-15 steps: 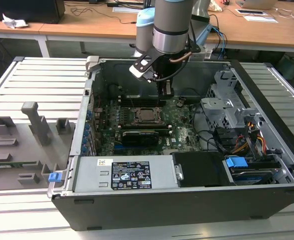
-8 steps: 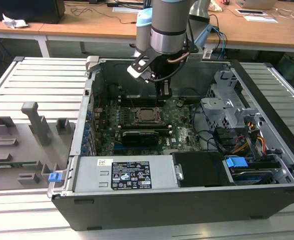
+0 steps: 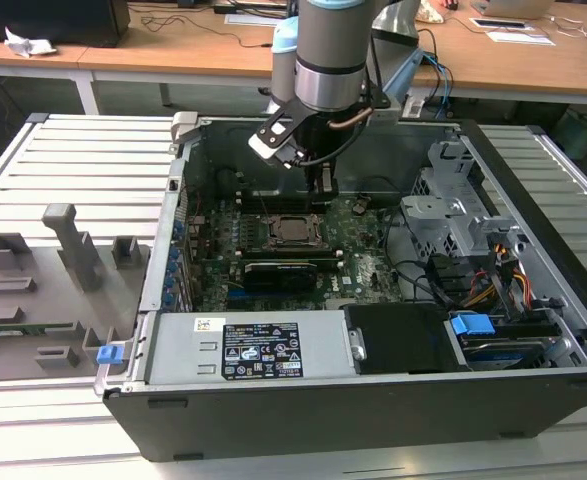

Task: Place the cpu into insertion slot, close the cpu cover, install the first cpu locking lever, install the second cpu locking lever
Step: 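Close the cpu cover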

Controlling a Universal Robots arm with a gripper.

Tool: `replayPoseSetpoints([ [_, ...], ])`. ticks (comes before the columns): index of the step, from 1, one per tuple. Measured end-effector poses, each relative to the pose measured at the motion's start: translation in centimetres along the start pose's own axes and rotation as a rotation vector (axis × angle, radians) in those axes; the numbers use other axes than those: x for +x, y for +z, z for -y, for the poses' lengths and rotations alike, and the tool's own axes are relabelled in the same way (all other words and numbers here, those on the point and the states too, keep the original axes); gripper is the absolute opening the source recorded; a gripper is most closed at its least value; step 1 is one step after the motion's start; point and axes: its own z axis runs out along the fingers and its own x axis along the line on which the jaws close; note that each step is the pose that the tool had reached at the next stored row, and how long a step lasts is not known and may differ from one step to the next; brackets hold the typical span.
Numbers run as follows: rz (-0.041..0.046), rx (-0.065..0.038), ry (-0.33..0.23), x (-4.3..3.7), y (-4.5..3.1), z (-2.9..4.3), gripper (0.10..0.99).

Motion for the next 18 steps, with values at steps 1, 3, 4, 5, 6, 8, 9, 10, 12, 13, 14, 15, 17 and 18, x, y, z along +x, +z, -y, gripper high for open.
replayPoseSetpoints([
  [1, 0.0000, 0.000, 0.000, 0.00, 0.10, 0.10, 0.106],
  [3, -0.0001, 0.000, 0.000, 0.01, 0.20, 0.39, 0.106],
  [4, 0.0000, 0.000, 0.000, 0.01, 0.24, 0.54, 0.106],
  [5, 0.0001, 0.000, 0.000, 0.01, 0.28, 0.68, 0.106],
  [6, 0.0000, 0.000, 0.000, 0.02, 0.32, 0.89, 0.106],
  [8, -0.0001, 0.000, 0.000, 0.03, 0.42, 1.23, 0.106],
  [9, -0.0001, 0.000, 0.000, 0.04, 0.47, 1.36, 0.106],
  [10, -0.0001, 0.000, 0.000, 0.04, 0.53, 1.48, 0.106],
  [12, 0.0001, 0.000, 0.000, 0.05, 0.62, 1.70, 0.106],
  [13, 0.0001, 0.000, 0.000, 0.06, 0.64, 1.81, 0.106],
  [14, 0.0001, 0.000, 0.000, 0.09, 0.68, 2.02, 0.106],
  [15, 0.0001, 0.000, 0.000, 0.10, 0.72, 2.21, 0.106],
  [17, 0.0000, 0.000, 0.000, 0.12, 0.81, 2.43, 0.106],
  [18, -0.0001, 0.000, 0.000, 0.15, 0.86, 2.48, 0.106],
])
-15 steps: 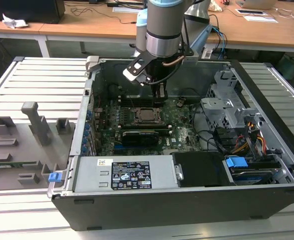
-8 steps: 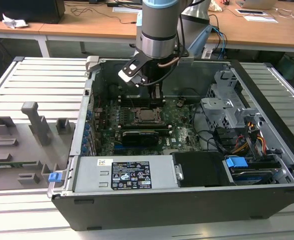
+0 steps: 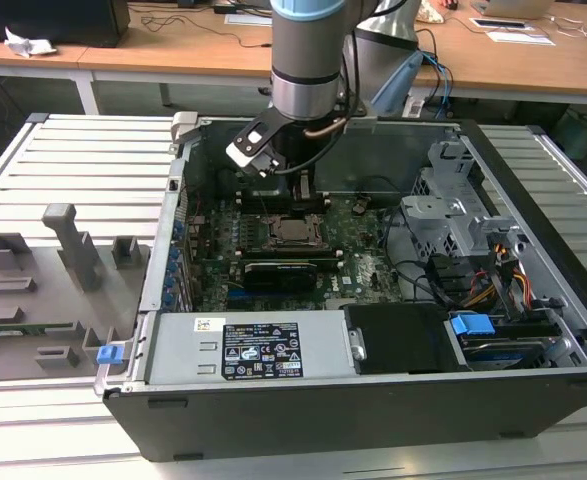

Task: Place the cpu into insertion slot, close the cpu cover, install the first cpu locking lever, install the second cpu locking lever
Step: 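Close the cpu cover, then install the first cpu locking lever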

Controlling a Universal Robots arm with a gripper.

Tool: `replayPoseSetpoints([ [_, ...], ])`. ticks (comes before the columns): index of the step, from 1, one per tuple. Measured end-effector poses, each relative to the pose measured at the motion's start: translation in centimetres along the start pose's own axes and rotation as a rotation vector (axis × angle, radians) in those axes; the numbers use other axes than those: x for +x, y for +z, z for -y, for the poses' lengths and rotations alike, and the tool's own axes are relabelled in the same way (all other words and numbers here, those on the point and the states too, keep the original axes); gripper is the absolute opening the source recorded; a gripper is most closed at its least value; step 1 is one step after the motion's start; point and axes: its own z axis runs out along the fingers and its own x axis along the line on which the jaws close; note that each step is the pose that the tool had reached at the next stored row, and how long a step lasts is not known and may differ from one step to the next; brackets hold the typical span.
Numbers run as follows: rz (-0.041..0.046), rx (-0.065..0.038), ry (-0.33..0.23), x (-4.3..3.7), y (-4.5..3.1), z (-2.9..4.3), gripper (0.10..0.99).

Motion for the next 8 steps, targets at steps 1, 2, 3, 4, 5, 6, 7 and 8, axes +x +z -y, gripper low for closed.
replayPoseSetpoints([
  [1, -0.0001, 0.000, 0.000, 0.05, 0.05, 0.02, 0.106],
  [2, 0.0001, 0.000, 0.000, 0.07, 0.09, 0.07, 0.106],
  [3, 0.0000, 0.000, 0.000, 0.11, 0.13, 0.08, 0.106],
  [4, 0.0001, 0.000, 0.000, 0.14, 0.17, 0.11, 0.106],
  [5, 0.0002, 0.000, 0.000, 0.14, 0.17, 0.14, 0.106],
  [6, 0.0001, 0.000, 0.000, 0.15, 0.17, 0.14, 0.106],
  [7, 0.0013, 0.000, 0.000, 0.15, 0.08, 0.14, 0.106],
  [8, 0.0023, 0.000, 0.000, 0.15, 0.05, 0.13, 0.106],
])
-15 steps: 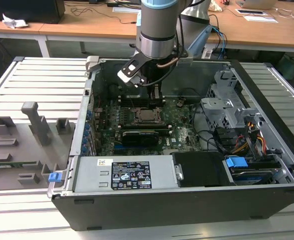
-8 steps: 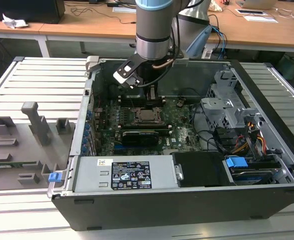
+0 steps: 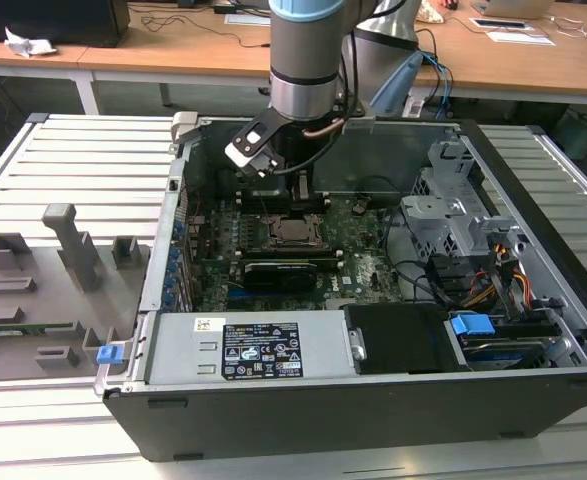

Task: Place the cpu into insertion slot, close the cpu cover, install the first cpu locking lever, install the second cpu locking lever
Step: 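Install the first cpu locking lever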

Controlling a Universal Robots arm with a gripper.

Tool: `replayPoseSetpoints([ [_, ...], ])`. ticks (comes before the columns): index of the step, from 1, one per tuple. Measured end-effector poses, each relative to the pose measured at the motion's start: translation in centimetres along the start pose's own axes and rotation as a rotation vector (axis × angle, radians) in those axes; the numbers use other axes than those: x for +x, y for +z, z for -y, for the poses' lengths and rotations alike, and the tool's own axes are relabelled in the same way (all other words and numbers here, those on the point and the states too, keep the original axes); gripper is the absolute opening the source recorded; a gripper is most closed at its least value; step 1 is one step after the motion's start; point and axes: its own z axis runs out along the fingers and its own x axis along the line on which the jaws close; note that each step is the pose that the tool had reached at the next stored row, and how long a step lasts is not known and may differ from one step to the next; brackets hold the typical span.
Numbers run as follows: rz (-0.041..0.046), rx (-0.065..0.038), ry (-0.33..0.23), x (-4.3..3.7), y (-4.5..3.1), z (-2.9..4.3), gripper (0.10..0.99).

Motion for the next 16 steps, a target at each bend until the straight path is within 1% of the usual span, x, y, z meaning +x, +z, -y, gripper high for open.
replayPoseSetpoints([
  [1, 0.0035, 0.000, 0.000, 0.00, -0.13, 0.00, 0.106],
  [3, 0.0076, 0.000, 0.000, 0.00, -0.22, -0.01, 0.106],
  [7, 0.0107, 0.000, 0.000, 0.00, -0.53, -0.02, 0.106],
  [8, 0.0133, 0.000, 0.000, 0.01, -0.89, -0.02, 0.106],
  [9, 0.0169, 0.001, -0.001, 0.04, -1.56, -0.05, 0.106],
  [10, 0.0191, 0.001, -0.001, 0.07, -2.02, -0.06, 0.106],
  [12, 0.0212, 0.001, -0.001, 0.10, -3.02, -0.11, 0.106],
  [13, 0.0220, 0.001, -0.007, 0.11, -3.04, -0.07, 0.106],
  [15, 0.0217, 0.001, -0.035, 0.10, -3.05, -0.07, 0.106],
  [16, 0.0209, 0.001, -0.062, 0.10, -3.05, -0.07, 0.106],
])
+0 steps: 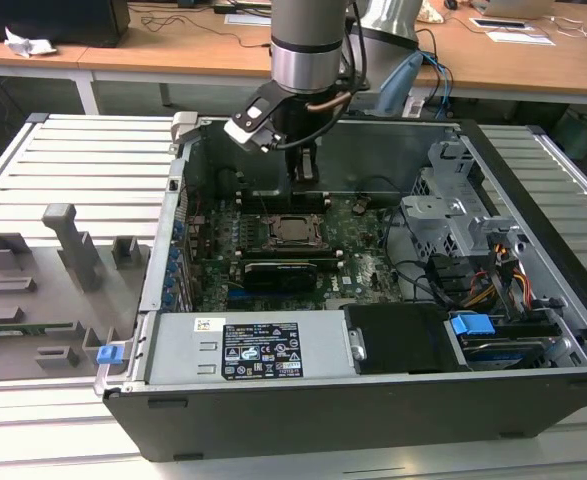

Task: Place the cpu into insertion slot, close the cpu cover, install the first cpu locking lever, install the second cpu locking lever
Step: 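Install the first cpu locking lever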

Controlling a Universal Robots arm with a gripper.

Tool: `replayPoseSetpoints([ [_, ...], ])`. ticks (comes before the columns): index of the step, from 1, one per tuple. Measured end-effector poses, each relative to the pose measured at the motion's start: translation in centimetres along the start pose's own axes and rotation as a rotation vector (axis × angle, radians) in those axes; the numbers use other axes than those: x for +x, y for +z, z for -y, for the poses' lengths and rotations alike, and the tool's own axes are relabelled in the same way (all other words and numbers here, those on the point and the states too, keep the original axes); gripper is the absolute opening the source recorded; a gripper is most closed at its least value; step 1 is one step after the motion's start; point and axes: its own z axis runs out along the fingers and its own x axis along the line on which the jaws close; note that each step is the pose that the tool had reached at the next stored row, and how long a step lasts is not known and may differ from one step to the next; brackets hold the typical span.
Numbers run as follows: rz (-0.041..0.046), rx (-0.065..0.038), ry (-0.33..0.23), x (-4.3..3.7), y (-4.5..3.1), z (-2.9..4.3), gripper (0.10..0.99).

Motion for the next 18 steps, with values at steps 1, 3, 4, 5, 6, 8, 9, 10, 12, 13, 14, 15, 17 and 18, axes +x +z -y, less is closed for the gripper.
replayPoseSetpoints([
  [1, -0.0011, 0.000, -0.033, 0.00, 0.00, 0.00, 0.106],
  [3, -0.0024, -0.001, -0.071, 0.00, 0.00, 0.00, 0.106],
  [4, -0.0030, -0.001, -0.089, 0.00, 0.00, 0.00, 0.106],
  [5, -0.0034, -0.001, -0.101, 0.00, 0.00, 0.00, 0.106],
  [6, -0.0037, -0.001, -0.110, 0.00, 0.00, 0.00, 0.106],
  [8, -0.0043, -0.001, -0.127, 0.00, 0.00, 0.00, 0.106],
  [9, -0.0045, -0.001, -0.134, 0.01, 0.00, 0.00, 0.106],
  [10, -0.0047, -0.002, -0.139, 0.01, 0.01, 0.00, 0.106],
  [12, -0.0050, -0.002, -0.152, 0.01, 0.01, 0.00, 0.106],
  [13, -0.0051, -0.002, -0.156, 0.01, 0.01, 0.00, 0.106],
  [14, -0.0053, -0.002, -0.160, 0.01, 0.02, 0.00, 0.106],
  [15, -0.0055, -0.002, -0.166, 0.01, 0.04, 0.00, 0.106],
  [17, -0.0064, -0.002, -0.188, 0.03, 0.07, 0.12, 0.106],
  [18, -0.0069, -0.002, -0.206, 0.03, 0.08, 0.14, 0.106],
])
